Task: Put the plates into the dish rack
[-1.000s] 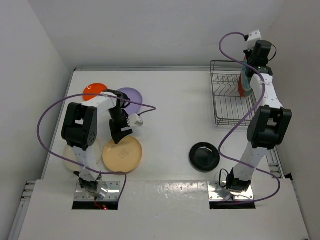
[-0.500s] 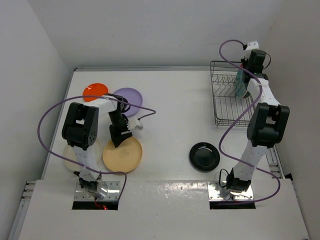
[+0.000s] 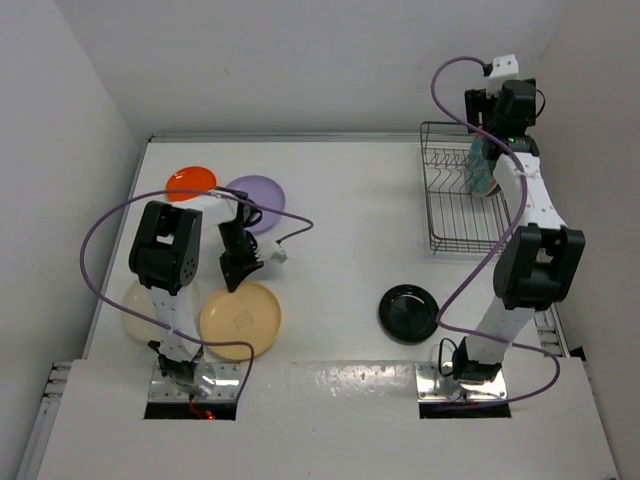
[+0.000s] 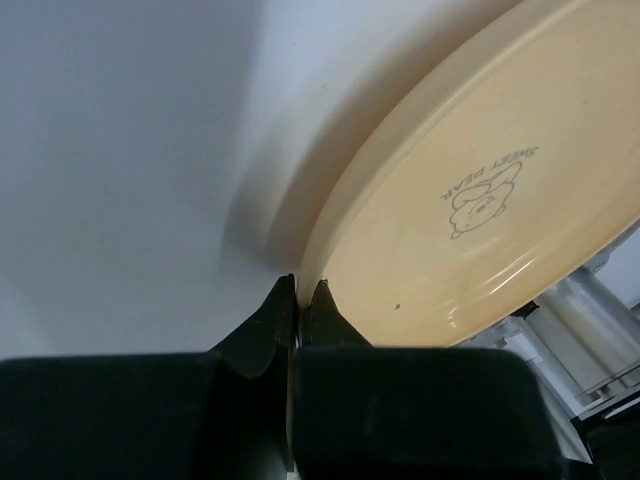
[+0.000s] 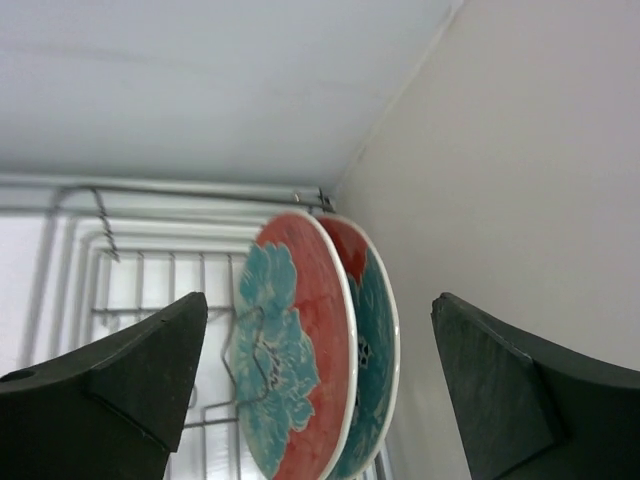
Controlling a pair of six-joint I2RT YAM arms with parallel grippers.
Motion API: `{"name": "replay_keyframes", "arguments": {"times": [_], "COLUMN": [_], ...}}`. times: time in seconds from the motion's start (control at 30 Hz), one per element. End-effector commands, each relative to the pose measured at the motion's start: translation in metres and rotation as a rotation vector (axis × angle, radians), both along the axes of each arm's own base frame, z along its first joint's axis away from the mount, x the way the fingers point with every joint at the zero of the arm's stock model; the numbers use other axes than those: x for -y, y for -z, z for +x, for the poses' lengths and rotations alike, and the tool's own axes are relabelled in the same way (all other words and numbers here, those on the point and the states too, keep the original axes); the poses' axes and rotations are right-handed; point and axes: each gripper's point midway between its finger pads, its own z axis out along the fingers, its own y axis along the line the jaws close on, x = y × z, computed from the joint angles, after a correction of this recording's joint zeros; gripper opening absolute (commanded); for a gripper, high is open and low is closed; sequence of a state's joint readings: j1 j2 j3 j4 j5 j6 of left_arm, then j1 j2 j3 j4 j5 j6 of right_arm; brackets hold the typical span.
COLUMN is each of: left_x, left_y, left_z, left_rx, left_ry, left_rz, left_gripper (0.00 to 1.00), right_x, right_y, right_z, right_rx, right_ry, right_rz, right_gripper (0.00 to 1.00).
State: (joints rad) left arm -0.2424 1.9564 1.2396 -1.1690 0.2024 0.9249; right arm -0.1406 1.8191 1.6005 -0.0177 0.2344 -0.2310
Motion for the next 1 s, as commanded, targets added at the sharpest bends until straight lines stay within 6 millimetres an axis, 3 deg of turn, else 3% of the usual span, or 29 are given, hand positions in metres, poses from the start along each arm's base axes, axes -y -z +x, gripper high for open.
{"name": "replay_keyframes", "arguments": {"times": [0.0, 0.03, 0.07, 0.1, 0.13, 0.17, 0.23, 0.27, 0.3, 0.33, 0.37, 0.4, 0.43, 0.5, 0.67, 0.73, 0.8, 0.83, 0.87, 0.93, 0.97], "left_x": [0.008, 0.015, 0.018, 0.030, 0.040, 0.046, 0.071, 0.081, 0.090, 0.095, 0.111, 0.117, 0.125, 0.141, 0.152, 0.159, 0.164, 0.166, 0.168, 0.169, 0.170], "left_y": [-0.012, -0.029, -0.040, -0.052, -0.084, -0.101, -0.139, -0.171, -0.188, -0.207, -0.214, -0.220, -0.230, -0.232, -0.220, -0.218, -0.222, -0.224, -0.229, -0.235, -0.236], "left_z": [0.032, 0.050, 0.064, 0.075, 0.106, 0.121, 0.147, 0.173, 0.181, 0.197, 0.195, 0.195, 0.197, 0.191, 0.187, 0.181, 0.172, 0.170, 0.169, 0.169, 0.172], "left_rx": [0.106, 0.167, 0.212, 0.237, 0.350, 0.396, 0.477, 0.584, 0.606, 0.675, 0.667, 0.673, 0.693, 0.662, 0.585, 0.540, 0.511, 0.501, 0.499, 0.507, 0.511], "left_ry": [-0.004, -0.025, -0.062, -0.085, -0.112, -0.147, -0.236, -0.265, -0.349, -0.378, -0.391, -0.392, -0.372, -0.364, -0.377, -0.357, -0.336, -0.332, -0.327, -0.310, -0.309], "left_rz": [-0.034, -0.055, -0.075, -0.127, -0.187, -0.229, -0.354, -0.419, -0.464, -0.502, -0.536, -0.547, -0.577, -0.610, -0.620, -0.661, -0.699, -0.715, -0.729, -0.741, -0.744], "left_gripper": [0.00, 0.00, 0.00, 0.00, 0.00, 0.00, 0.00, 0.00, 0.00, 0.00, 0.00, 0.00, 0.00, 0.00, 0.00, 0.00, 0.00, 0.00, 0.00, 0.00, 0.00], "right_x": [-0.018, -0.021, -0.023, -0.029, -0.041, -0.053, -0.096, -0.124, -0.156, -0.199, -0.215, -0.267, -0.282, -0.313, -0.377, -0.382, -0.384, -0.387, -0.389, -0.394, -0.396], "right_y": [-0.080, -0.080, -0.093, -0.090, -0.094, -0.105, -0.098, -0.098, -0.072, -0.072, -0.072, -0.048, -0.043, -0.020, 0.020, 0.041, 0.059, 0.071, 0.073, 0.079, 0.081], "right_z": [-0.017, -0.021, -0.027, -0.038, -0.039, -0.049, -0.072, -0.077, -0.091, -0.105, -0.111, -0.128, -0.133, -0.140, -0.160, -0.156, -0.154, -0.153, -0.155, -0.158, -0.162], "right_rx": [0.178, 0.162, 0.184, 0.157, 0.155, 0.178, 0.135, 0.116, 0.048, 0.016, 0.014, -0.069, -0.091, -0.167, -0.304, -0.331, -0.353, -0.386, -0.405, -0.434, -0.444], "right_ry": [-0.033, -0.034, -0.037, -0.031, -0.080, -0.106, -0.236, -0.365, -0.482, -0.613, -0.682, -0.782, -0.826, -0.860, -0.961, -0.920, -0.851, -0.837, -0.836, -0.846, -0.852], "right_rz": [0.024, 0.041, 0.049, 0.123, 0.165, 0.257, 0.447, 0.507, 0.595, 0.650, 0.667, 0.717, 0.735, 0.788, 0.783, 0.756, 0.734, 0.745, 0.744, 0.735, 0.722], "right_gripper": [0.93, 0.93, 0.93, 0.94, 0.94, 0.94, 0.94, 0.94, 0.94, 0.94, 0.94, 0.97, 1.00, 1.00, 0.97, 0.97, 0.90, 0.83, 0.67, 0.46, 0.24]}}
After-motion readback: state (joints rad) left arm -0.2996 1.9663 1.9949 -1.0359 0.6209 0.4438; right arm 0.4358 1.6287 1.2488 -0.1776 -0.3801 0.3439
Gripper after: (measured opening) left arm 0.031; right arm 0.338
